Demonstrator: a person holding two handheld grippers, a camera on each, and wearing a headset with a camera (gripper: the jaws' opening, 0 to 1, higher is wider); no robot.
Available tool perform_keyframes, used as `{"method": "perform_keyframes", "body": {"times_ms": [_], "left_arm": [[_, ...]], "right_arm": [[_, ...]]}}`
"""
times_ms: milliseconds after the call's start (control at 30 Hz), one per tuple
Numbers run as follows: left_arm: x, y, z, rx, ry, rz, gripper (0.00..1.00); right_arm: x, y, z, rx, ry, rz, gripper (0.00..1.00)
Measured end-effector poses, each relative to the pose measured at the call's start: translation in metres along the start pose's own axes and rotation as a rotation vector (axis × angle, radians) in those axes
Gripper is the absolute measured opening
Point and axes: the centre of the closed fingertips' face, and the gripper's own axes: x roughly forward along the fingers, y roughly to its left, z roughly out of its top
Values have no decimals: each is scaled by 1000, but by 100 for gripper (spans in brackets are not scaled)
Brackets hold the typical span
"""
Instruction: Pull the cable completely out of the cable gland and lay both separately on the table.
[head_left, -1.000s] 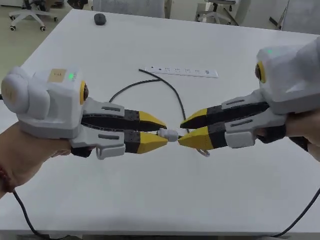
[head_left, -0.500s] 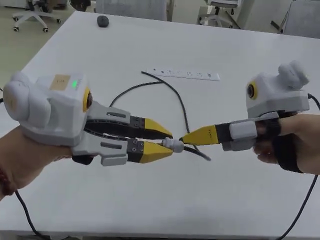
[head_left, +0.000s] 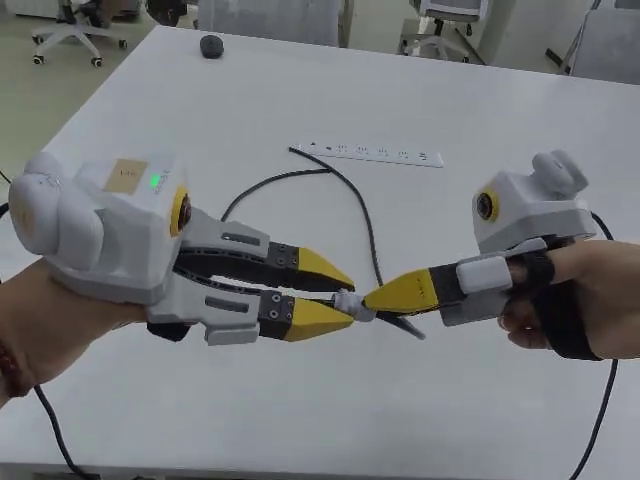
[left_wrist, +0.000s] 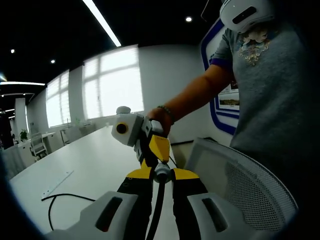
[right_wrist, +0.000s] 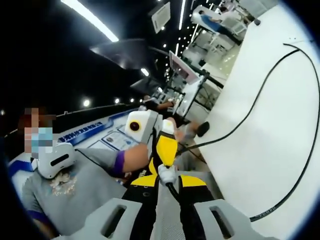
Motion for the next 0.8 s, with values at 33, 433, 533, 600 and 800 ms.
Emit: {"method": "perform_keyframes", "body": {"times_ms": [33, 433, 533, 600, 800], "left_arm": [[0, -1, 1, 0, -5, -6, 14], [4, -5, -2, -3, 9, -20, 14], [4, -3, -2, -11, 6, -4, 14], [3, -2, -2, -20, 1, 5, 14], [1, 2, -2, -39, -3, 31, 14]], "right_arm": [[0, 2, -2, 8, 13, 13, 10], [0, 0, -7, -107, 96, -38, 7], [0, -2, -4, -192, 105, -73, 6], [0, -1, -3, -231, 104, -95, 6], [0, -4, 2, -389, 111, -196, 6]]}}
